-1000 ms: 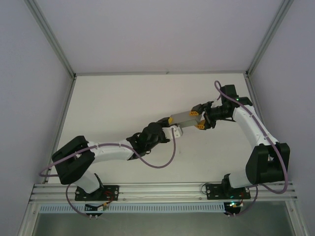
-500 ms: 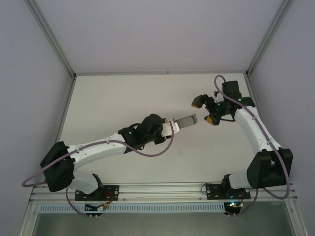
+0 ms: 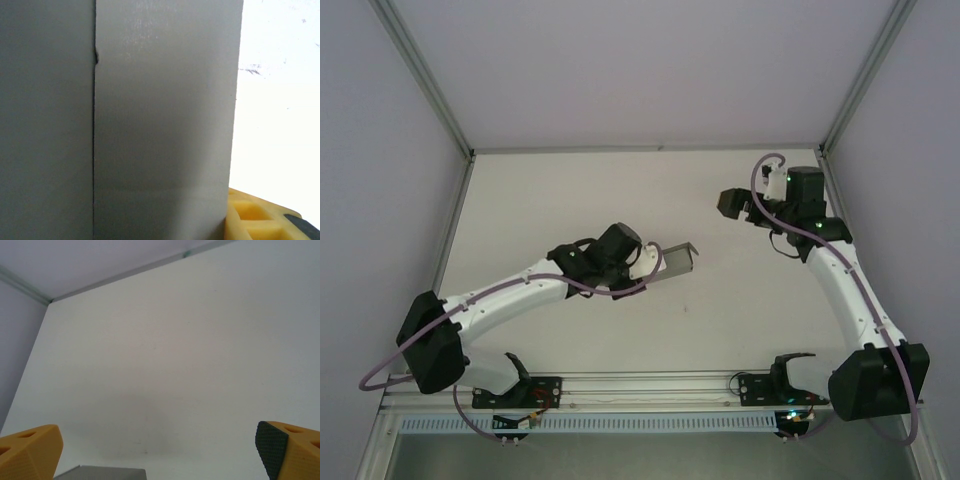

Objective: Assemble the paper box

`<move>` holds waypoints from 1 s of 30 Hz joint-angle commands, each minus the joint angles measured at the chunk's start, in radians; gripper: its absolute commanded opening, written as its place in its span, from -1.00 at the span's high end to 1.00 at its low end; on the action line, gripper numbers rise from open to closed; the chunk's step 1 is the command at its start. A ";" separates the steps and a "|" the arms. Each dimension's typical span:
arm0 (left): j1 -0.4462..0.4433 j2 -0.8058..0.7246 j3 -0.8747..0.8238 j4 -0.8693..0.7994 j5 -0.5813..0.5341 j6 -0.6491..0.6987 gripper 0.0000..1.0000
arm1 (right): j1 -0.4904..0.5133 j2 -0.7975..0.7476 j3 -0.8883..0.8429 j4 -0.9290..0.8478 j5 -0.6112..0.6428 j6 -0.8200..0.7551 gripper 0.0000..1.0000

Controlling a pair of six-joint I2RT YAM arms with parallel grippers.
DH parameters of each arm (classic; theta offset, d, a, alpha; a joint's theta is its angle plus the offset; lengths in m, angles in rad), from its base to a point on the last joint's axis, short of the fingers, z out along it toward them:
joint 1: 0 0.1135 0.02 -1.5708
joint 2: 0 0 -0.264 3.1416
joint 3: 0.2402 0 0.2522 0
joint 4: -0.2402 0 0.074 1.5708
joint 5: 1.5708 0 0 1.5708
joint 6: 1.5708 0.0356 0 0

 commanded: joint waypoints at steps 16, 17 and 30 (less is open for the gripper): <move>0.098 0.295 0.172 -0.124 0.099 0.015 0.36 | 0.216 0.065 -0.113 -0.035 -0.098 -0.419 -0.58; 0.098 0.300 0.172 -0.122 0.101 0.017 0.36 | 0.233 0.091 -0.097 -0.048 -0.087 -0.434 -0.54; 0.110 0.315 0.167 -0.118 0.120 0.018 0.35 | 0.277 0.245 -0.017 -0.090 0.022 -0.415 0.42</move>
